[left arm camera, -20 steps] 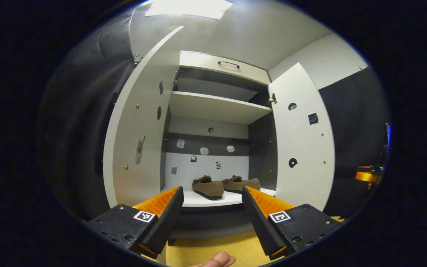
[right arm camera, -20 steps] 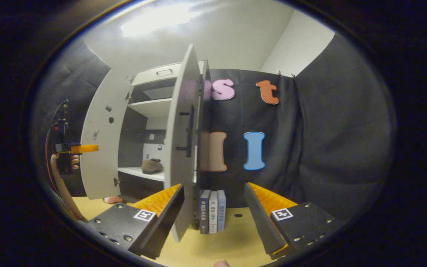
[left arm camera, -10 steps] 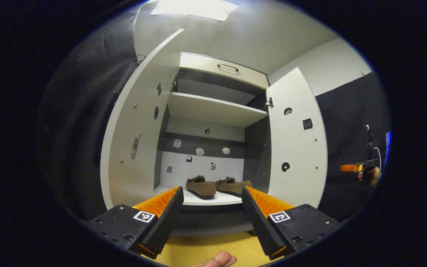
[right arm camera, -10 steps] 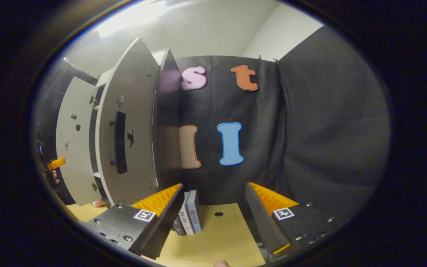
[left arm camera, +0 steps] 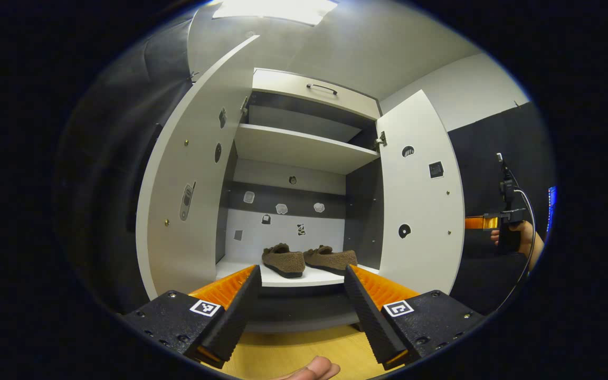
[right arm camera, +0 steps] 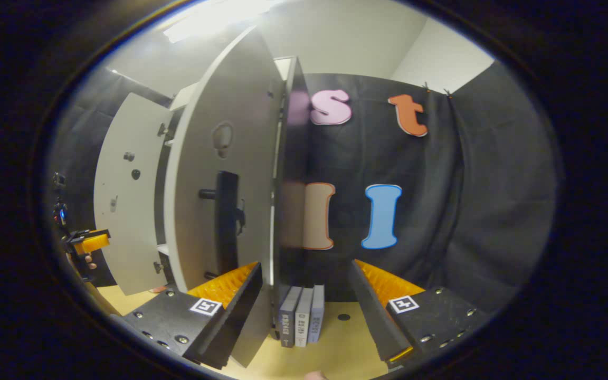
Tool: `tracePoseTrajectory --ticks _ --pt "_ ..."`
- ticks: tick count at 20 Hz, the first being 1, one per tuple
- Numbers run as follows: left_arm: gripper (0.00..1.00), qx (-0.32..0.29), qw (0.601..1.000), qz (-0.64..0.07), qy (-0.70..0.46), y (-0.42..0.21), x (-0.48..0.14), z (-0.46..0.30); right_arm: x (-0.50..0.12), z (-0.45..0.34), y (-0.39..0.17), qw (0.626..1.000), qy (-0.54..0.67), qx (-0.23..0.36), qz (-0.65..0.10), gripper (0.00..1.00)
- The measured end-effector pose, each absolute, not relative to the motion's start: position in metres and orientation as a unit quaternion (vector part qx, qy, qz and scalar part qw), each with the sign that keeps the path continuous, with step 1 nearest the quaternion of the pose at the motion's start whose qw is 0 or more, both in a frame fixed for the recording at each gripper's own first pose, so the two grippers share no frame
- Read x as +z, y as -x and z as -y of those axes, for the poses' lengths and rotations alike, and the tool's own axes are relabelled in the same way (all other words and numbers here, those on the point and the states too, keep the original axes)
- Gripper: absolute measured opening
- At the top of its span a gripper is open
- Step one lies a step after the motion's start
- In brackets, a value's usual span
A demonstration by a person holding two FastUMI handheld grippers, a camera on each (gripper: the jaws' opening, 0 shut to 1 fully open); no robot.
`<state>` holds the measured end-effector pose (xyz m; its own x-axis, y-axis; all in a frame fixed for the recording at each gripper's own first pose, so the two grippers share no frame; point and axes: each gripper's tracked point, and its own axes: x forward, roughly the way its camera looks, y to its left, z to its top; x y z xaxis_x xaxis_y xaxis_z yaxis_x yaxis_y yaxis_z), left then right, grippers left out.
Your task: Grab one shoe with the right hand and put it into the shoe cabinet, grab the other shoe with the left hand and put it into the shoe cabinet; then close the right door with the right hand and the left door with the left hand.
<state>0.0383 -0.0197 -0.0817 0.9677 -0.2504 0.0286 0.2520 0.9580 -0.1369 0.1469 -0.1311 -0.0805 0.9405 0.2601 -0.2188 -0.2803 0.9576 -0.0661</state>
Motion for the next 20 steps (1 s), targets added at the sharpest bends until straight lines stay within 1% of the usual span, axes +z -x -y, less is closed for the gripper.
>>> tracePoseTrajectory --ticks 1,2,3,4,5,6,7,8,9,10,12,13,14,15,16,20 --pt "0.93 -0.126 0.99 0.006 0.068 -0.038 -0.081 0.019 -0.073 0.13 -0.138 0.984 0.057 0.135 -0.098 0.99" --pt "0.96 -0.127 0.989 0.007 0.07 -0.036 -0.081 0.02 -0.077 0.127 -0.139 0.984 0.068 0.13 -0.102 0.92" --pt "0.96 -0.128 0.989 0.007 0.071 -0.035 -0.08 0.021 -0.076 0.126 -0.137 0.985 0.067 0.125 -0.102 0.89" --pt "0.96 -0.13 0.989 0.006 0.072 -0.034 -0.081 0.022 -0.077 0.124 -0.135 0.985 0.064 0.12 -0.107 0.92" --pt "0.96 -0.132 0.989 0.005 0.072 -0.033 -0.081 0.023 -0.076 0.123 -0.136 0.986 0.061 0.117 -0.106 0.92" --pt "0.96 -0.135 0.988 0.003 0.073 -0.032 -0.082 0.026 -0.076 0.122 -0.136 0.986 0.059 0.117 -0.107 0.9" --pt "0.96 -0.138 0.988 0.001 0.073 -0.031 -0.083 0.029 -0.076 0.12 -0.136 0.986 0.055 0.118 -0.108 0.92" --pt "0.96 -0.138 0.988 0.0 0.072 -0.031 -0.084 0.03 -0.076 0.115 -0.135 0.985 0.053 0.121 -0.108 0.92" --pt "0.96 -0.138 0.988 0.0 0.072 -0.03 -0.084 0.031 -0.076 0.108 -0.135 0.985 0.051 0.126 -0.105 0.9" --pt "0.96 -0.138 0.988 0.0 0.073 -0.031 -0.084 0.031 -0.076 0.098 -0.134 0.984 0.047 0.135 -0.104 0.92" --pt "0.96 -0.136 0.988 -0.003 0.074 -0.033 -0.086 0.032 -0.08 0.074 -0.134 0.982 0.027 0.155 -0.107 0.92" --pt "0.96 -0.132 0.988 -0.004 0.076 -0.032 -0.086 0.03 -0.08 0.066 -0.137 0.982 0.021 0.155 -0.106 0.92" --pt "0.96 -0.127 0.989 -0.004 0.077 -0.03 -0.087 0.028 -0.081 0.06 -0.139 0.983 0.02 0.149 -0.105 0.9" --pt "0.96 -0.125 0.989 -0.001 0.076 -0.028 -0.085 0.027 -0.082 0.053 -0.143 0.984 0.021 0.144 -0.103 0.9" --pt "0.96 -0.127 0.989 0.002 0.075 -0.023 -0.083 0.027 -0.082 0.047 -0.144 0.984 0.02 0.145 -0.1 0.93" --pt "0.96 -0.132 0.988 0.013 0.077 0.001 -0.076 0.022 -0.086 0.011 -0.149 0.981 0.005 0.162 -0.101 0.92"
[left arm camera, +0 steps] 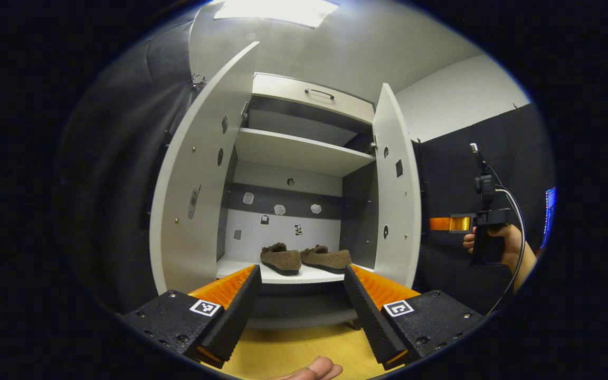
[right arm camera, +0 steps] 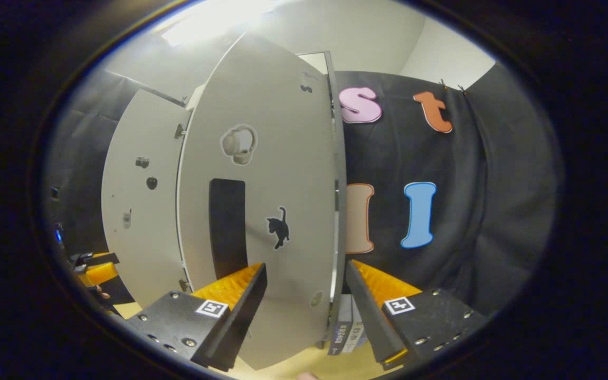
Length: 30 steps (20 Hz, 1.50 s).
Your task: Grab one shoe with the right hand and put it into the shoe cabinet, grab the other shoe with the left hand and put it into the shoe cabinet; then close the right door with the right hand and the left door with the left hand.
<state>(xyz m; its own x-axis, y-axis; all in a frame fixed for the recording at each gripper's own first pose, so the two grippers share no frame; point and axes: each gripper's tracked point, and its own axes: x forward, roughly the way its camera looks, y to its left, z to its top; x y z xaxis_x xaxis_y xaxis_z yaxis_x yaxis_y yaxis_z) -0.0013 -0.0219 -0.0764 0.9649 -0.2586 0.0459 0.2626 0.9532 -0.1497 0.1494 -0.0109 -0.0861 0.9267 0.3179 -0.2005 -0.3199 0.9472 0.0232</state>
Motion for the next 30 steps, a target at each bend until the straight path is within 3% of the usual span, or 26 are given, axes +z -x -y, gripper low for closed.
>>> tracePoseTrajectory --ticks 4,5,11,12,14,15,20,24,28,30 --pt "0.96 -0.118 0.992 0.01 0.053 0.024 -0.076 0.001 -0.095 -0.03 -0.138 0.975 -0.015 0.196 -0.103 0.93" --pt "0.96 -0.109 0.993 0.007 0.046 0.03 -0.076 -0.009 -0.098 -0.038 -0.135 0.974 -0.022 0.202 -0.104 0.97" --pt "0.96 -0.035 0.999 0.002 0.029 0.03 -0.069 -0.085 -0.099 -0.041 -0.116 0.974 -0.034 0.206 -0.088 0.96" --pt "0.92 -0.019 0.999 0.002 0.03 0.031 -0.069 -0.099 -0.099 -0.04 -0.112 0.974 -0.039 0.207 -0.088 0.95" --pt "0.99 0.005 1.0 -0.002 0.028 0.037 -0.072 -0.125 -0.099 -0.034 -0.104 0.974 -0.042 0.204 -0.084 0.96" --pt "0.93 0.014 1.0 -0.004 0.025 0.038 -0.073 -0.136 -0.101 -0.032 -0.099 0.974 -0.042 0.205 -0.083 0.96" --pt "0.96 0.058 0.998 -0.016 0.006 0.036 -0.077 -0.194 -0.111 -0.027 -0.083 0.974 -0.034 0.207 -0.084 0.96" --pt "0.93 0.079 0.997 -0.026 -0.006 0.019 -0.076 -0.23 -0.117 -0.031 -0.071 0.972 -0.032 0.217 -0.083 0.96" --pt "0.96 0.071 0.997 0.007 -0.025 -0.013 -0.065 -0.245 -0.12 -0.031 -0.057 0.971 -0.024 0.223 -0.082 0.96" --pt "0.92 0.079 0.996 0.016 -0.032 -0.028 -0.061 -0.253 -0.119 -0.029 -0.05 0.972 -0.019 0.222 -0.077 0.96"
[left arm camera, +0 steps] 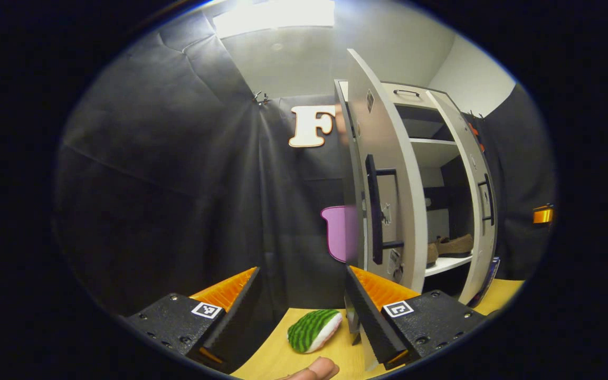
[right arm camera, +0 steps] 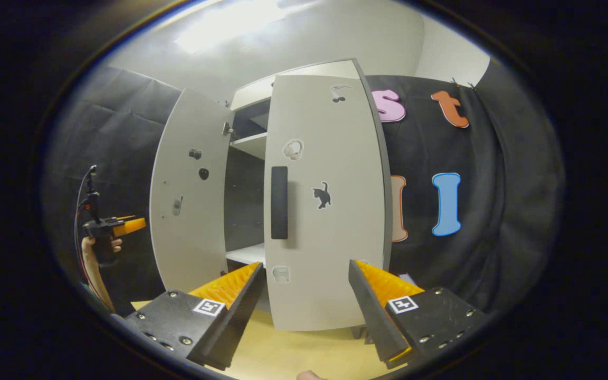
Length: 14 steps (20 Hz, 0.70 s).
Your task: Grab one shoe with the right hand and put it into the shoe cabinet, grab the other shoe with the left hand and put it into the shoe cabinet; then close the right door with the right hand and the left door with the left hand.
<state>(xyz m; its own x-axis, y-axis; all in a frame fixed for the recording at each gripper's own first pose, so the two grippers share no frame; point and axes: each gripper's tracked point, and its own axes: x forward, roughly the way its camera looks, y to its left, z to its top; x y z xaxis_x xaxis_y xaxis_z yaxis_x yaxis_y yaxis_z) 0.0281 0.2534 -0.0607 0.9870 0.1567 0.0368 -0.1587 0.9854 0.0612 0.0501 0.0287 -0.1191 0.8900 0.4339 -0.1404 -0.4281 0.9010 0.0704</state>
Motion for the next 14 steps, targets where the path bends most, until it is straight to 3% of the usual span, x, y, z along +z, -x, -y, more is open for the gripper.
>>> tracePoseTrajectory --ticks 8,9,14 --pt "0.93 0.073 0.995 0.002 -0.062 -0.076 -0.049 -0.238 -0.107 -0.04 -0.015 0.969 0.003 0.241 -0.051 0.96" --pt "0.88 0.078 0.995 0.006 -0.062 -0.074 -0.043 -0.239 -0.108 -0.042 -0.01 0.969 0.006 0.243 -0.049 0.96" --pt "0.85 0.074 0.996 0.0 -0.057 -0.075 -0.039 -0.232 -0.108 -0.041 -0.004 0.971 0.016 0.234 -0.047 0.96"
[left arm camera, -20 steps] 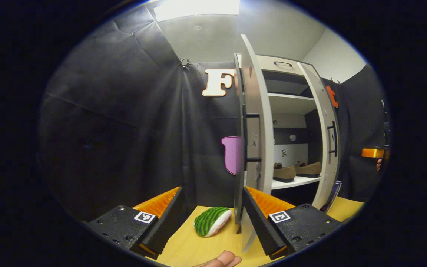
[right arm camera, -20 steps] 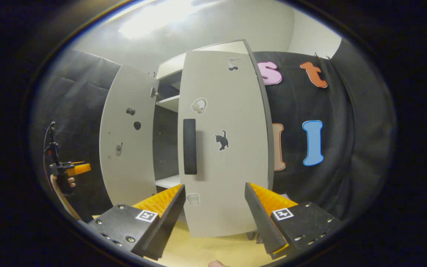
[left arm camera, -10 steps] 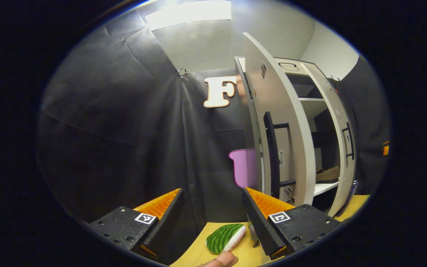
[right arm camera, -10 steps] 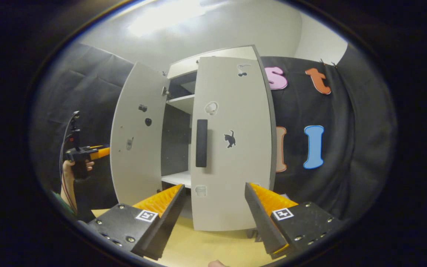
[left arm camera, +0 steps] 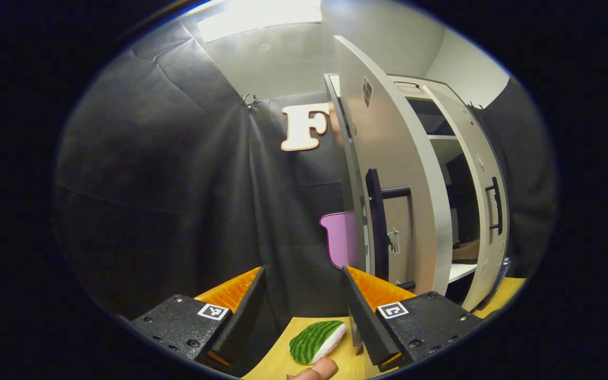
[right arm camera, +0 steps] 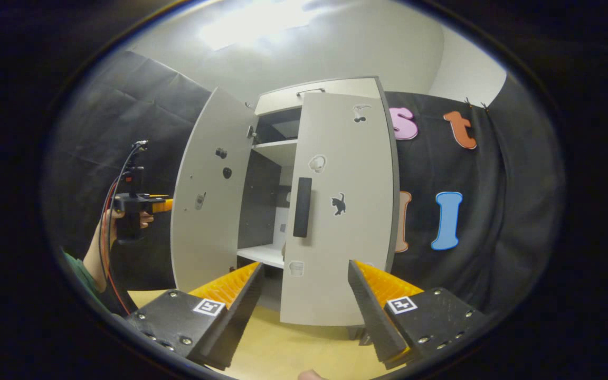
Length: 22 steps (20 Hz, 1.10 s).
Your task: Grab one shoe with the right hand and put it into the shoe cabinet, grab the other shoe with the left hand and put it into the shoe cabinet; then close the right door with the right hand and the left door with the left hand.
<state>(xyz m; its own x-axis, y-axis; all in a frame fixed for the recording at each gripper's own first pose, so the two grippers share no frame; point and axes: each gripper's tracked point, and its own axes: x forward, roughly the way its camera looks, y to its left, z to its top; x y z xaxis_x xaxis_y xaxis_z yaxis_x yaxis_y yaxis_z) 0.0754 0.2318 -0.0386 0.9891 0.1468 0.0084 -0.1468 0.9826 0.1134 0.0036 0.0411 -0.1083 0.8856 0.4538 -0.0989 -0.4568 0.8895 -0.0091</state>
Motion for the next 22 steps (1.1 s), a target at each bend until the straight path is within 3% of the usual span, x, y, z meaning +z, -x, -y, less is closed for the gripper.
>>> tracePoseTrajectory --ticks 13,22 --pt "0.85 0.007 0.999 -0.047 -0.02 -0.082 -0.047 -0.161 -0.137 -0.047 0.018 0.98 0.037 0.162 -0.114 0.96" --pt "0.88 -0.026 0.998 -0.053 0.004 -0.093 -0.051 -0.121 -0.124 -0.048 0.02 0.981 0.015 0.166 -0.097 0.96"
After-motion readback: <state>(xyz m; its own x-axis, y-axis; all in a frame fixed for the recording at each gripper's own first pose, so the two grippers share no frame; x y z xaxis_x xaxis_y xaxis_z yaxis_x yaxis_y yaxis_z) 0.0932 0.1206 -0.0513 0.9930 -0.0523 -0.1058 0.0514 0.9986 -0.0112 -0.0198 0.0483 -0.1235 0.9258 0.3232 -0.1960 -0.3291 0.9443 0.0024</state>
